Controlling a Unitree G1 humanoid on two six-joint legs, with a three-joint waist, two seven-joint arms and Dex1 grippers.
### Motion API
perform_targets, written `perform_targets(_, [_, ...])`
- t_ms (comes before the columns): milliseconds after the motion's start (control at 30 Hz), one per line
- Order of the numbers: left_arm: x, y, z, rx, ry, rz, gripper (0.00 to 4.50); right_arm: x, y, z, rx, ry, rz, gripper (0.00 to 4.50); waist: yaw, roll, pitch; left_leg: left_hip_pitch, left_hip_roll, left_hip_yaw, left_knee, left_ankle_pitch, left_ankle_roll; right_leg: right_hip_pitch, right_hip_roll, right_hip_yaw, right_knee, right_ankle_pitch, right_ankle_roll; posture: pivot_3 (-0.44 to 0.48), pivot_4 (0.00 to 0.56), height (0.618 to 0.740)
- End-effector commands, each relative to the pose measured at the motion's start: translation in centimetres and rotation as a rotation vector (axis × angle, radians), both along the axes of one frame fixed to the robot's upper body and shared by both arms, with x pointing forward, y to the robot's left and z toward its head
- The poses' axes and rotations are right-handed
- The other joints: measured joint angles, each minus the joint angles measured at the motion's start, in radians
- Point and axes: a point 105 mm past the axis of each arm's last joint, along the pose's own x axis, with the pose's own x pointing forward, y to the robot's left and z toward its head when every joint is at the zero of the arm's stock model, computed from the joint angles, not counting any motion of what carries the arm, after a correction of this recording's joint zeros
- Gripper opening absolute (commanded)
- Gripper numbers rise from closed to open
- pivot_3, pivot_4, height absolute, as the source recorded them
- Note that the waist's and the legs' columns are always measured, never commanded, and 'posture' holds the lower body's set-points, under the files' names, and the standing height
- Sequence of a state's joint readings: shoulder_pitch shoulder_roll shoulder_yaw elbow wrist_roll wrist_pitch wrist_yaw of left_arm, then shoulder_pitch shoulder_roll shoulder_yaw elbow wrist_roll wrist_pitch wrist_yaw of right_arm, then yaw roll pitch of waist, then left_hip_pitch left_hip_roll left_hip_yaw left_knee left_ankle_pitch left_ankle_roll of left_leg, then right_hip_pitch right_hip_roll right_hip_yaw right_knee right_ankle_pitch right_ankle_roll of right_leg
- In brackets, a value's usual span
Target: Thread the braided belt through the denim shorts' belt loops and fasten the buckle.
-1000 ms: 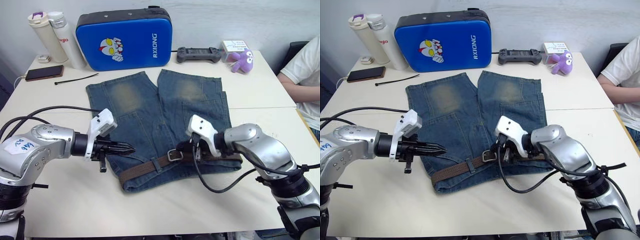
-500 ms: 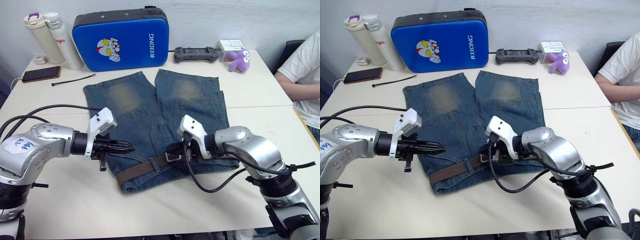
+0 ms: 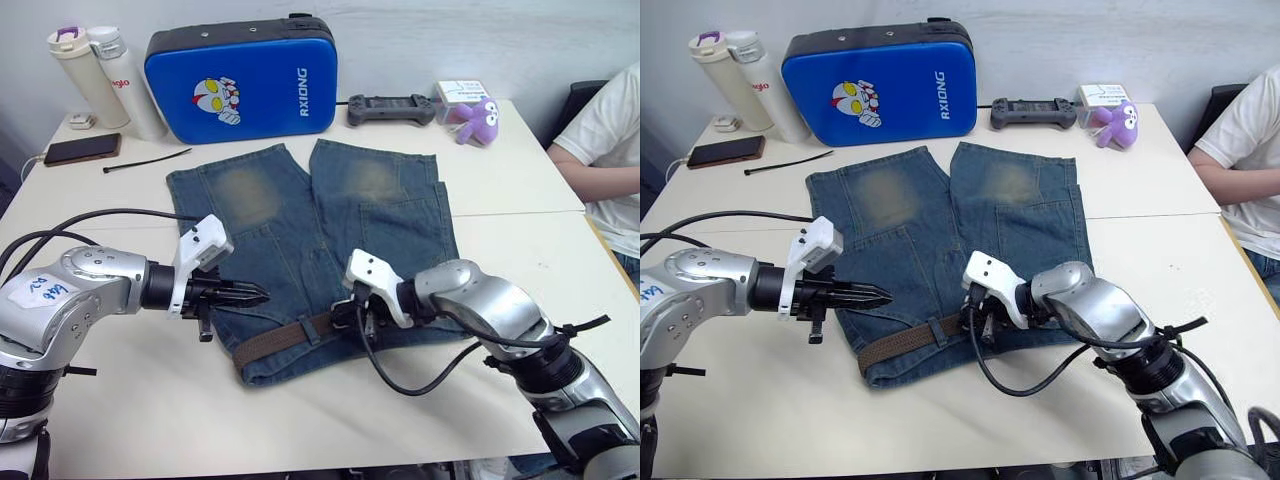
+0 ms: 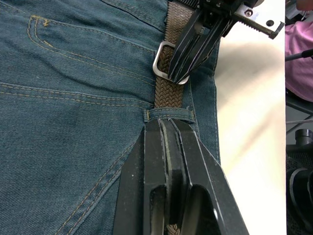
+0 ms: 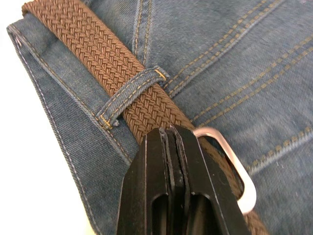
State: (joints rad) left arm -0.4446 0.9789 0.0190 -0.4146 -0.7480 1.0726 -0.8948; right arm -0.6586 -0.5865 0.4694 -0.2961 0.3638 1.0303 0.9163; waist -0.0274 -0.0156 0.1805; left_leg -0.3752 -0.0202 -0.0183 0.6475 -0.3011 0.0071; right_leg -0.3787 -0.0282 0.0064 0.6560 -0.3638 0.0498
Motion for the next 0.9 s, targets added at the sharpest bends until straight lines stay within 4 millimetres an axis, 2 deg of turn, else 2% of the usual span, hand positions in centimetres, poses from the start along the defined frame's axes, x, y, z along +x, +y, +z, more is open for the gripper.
perform_targets(33, [0.0,-0.1,0.5,0.001,-0.036,-0.004,0.0,-0.1,-0.9,-3.1,-0.101,0.106,-0.072,0.06,0.0,0.0,0.0,0.0,0.0,0.0,0.0,0.0,0.0,0.0,0.0,0.0,0.0,0.0,0.0,0.0,0.15,0.74])
perform_targets(100, [-0.1,-0.2,0.5,0.0,-0.034,-0.003,0.0,-0.1,-1.0,-2.7,-0.088,0.107,-0.081,0.06,0.001,0.0,0.0,0.0,0.0,0.0,0.0,0.0,0.0,0.0,0.0,0.0,0.0,0.0,0.0,0.0,0.15,0.74])
perform_targets(167, [-0.2,-0.1,0.4,-0.001,-0.031,-0.003,0.0,-0.4,-0.8,-1.2,-0.024,0.116,-0.061,0.06,0.004,0.0,0.0,0.0,0.0,0.0,0.0,0.0,0.0,0.001,-0.001,0.0,0.0,0.0,0.0,0.0,0.15,0.74])
perform_targets(233, [-0.3,-0.1,0.5,-0.01,-0.029,-0.007,0.0,-0.8,-0.6,2.0,0.104,0.087,-0.014,0.06,0.006,0.0,0.0,0.0,0.0,0.0,0.0,0.0,0.0,0.001,-0.001,0.0,-0.001,0.0,0.0,0.0,0.15,0.74])
perform_targets(333, [-0.9,-0.2,0.9,-0.057,-0.025,-0.032,0.0,-0.7,-1.5,7.7,0.261,-0.017,0.013,0.06,0.005,0.0,0.002,-0.002,0.0,0.0,0.0,0.0,0.001,-0.001,-0.001,0.0,-0.001,0.0,0.0,0.0,0.15,0.74])
perform_targets(400, [-1.1,-0.5,1.6,-0.116,-0.039,-0.046,0.0,-0.7,-2.6,9.9,0.315,-0.074,0.001,0.06,0.004,0.001,0.002,-0.005,0.0,0.0,0.001,0.0,0.001,-0.005,-0.001,0.0,0.0,0.0,0.0,0.0,0.15,0.74])
perform_targets(500, [-1.7,-0.3,2.3,-0.195,-0.043,-0.048,0.0,-0.3,-5.6,10.7,0.285,-0.174,-0.055,0.06,0.004,0.0,0.002,-0.008,0.0,0.0,0.001,0.0,0.0,-0.008,0.0,-0.001,0.001,0.0,0.0,0.0,0.15,0.74])
perform_targets(567, [-2.3,0.2,2.1,-0.23,-0.017,-0.029,0.0,0.1,-9.4,9.4,0.191,-0.224,-0.156,0.06,0.006,0.0,0.002,-0.014,0.0,0.0,0.001,0.0,-0.001,-0.013,0.0,-0.001,0.001,0.0,0.0,0.0,0.15,0.74])
perform_targets(600, [-2.5,0.6,1.8,-0.244,-0.009,-0.009,0.0,0.2,-10.9,9.0,0.197,-0.231,-0.21,0.33,0.007,0.0,0.002,-0.014,0.0,0.0,0.001,0.001,-0.001,-0.013,0.0,-0.001,0.001,0.0,0.0,0.0,0.15,0.74])
perform_targets(667, [-2.7,1.4,1.4,-0.279,-0.007,0.039,0.71,0.0,-13.1,8.5,0.21,-0.239,-0.272,1.07,0.007,0.0,0.002,-0.016,0.0,0.001,0.001,0.001,-0.001,-0.013,0.0,0.0,0.002,0.0,0.0,0.0,0.15,0.74])
perform_targets(700, [-2.8,1.9,1.1,-0.287,-0.014,0.062,1.15,-0.5,-13.9,8.1,0.218,-0.225,-0.29,1.68,0.001,0.0,0.002,-0.016,0.0,0.001,0.002,0.002,-0.003,-0.013,0.0,0.0,0.002,0.0,0.001,0.0,0.15,0.74])
perform_targets(767, [-3.1,2.3,0.8,-0.291,-0.028,0.081,1.84,-1.0,-14.7,7.8,0.238,-0.215,-0.314,2.46,0.0,0.0,0.002,-0.016,0.0,0.002,0.003,0.002,-0.002,-0.013,0.0,0.0,0.002,0.0,0.001,0.0,0.15,0.74])
perform_targets(800, [-3.2,2.5,0.6,-0.302,-0.039,0.095,2.04,-1.1,-15.3,7.7,0.247,-0.233,-0.337,2.72,0.0,0.0,0.002,-0.014,0.0,0.002,0.003,0.0,0.001,-0.013,0.0,0.001,0.002,0.0,0.001,0.0,0.15,0.74])
perform_targets(833, [-2.5,3.5,0.7,-0.36,-0.111,0.187,2.56,-1.3,-16.1,7.0,0.223,-0.273,-0.357,3.28,0.0,0.0,0.002,-0.013,0.0,0.002,0.003,0.0,0.001,-0.012,0.0,0.001,0.002,0.0,0.001,0.0,0.15,0.74])
perform_targets(900, [-2.6,5.4,-0.3,-0.412,-0.174,0.305,3.44,-2.4,-16.4,5.5,0.204,-0.291,-0.359,4.27,0.004,0.002,0.001,-0.012,0.0,0.002,0.002,0.001,0.001,-0.011,0.0,0.001,0.003,0.0,0.001,0.0,0.15,0.74])
